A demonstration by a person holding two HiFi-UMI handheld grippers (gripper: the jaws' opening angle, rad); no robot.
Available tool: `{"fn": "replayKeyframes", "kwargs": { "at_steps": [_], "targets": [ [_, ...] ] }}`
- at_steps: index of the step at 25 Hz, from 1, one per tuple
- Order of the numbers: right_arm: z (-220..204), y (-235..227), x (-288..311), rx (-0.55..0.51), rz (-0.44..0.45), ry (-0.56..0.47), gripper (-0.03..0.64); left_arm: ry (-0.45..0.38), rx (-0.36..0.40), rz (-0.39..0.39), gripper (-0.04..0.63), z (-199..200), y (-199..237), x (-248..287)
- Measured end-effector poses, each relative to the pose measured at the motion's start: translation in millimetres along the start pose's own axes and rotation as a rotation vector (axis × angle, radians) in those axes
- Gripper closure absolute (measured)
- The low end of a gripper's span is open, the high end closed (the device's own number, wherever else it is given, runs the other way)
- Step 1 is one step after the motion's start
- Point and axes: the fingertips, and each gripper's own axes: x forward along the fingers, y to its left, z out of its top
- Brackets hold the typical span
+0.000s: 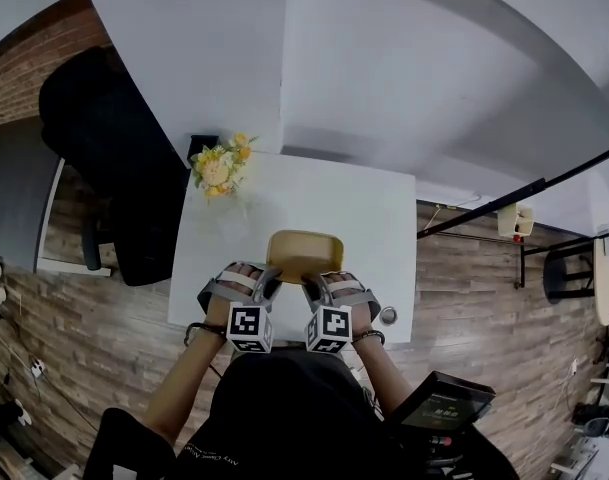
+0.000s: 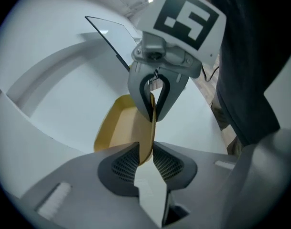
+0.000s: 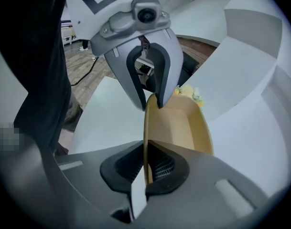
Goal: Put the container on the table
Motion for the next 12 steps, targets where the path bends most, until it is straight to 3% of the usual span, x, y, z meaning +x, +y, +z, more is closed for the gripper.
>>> {"fn": "replayKeyframes", "kwargs": {
  "at_steps": [8,12],
  "targets": [
    [-10,5,0,-0.086,0.02,-0.029,0.582,0.124,0.039,-0.028,0.56,-7,-22,20],
    [-25,5,-2,-0.127,0.002,-0.002,0.538,0.169,0.082,-0.015,0.572,-14,-29,26]
  ]
}}
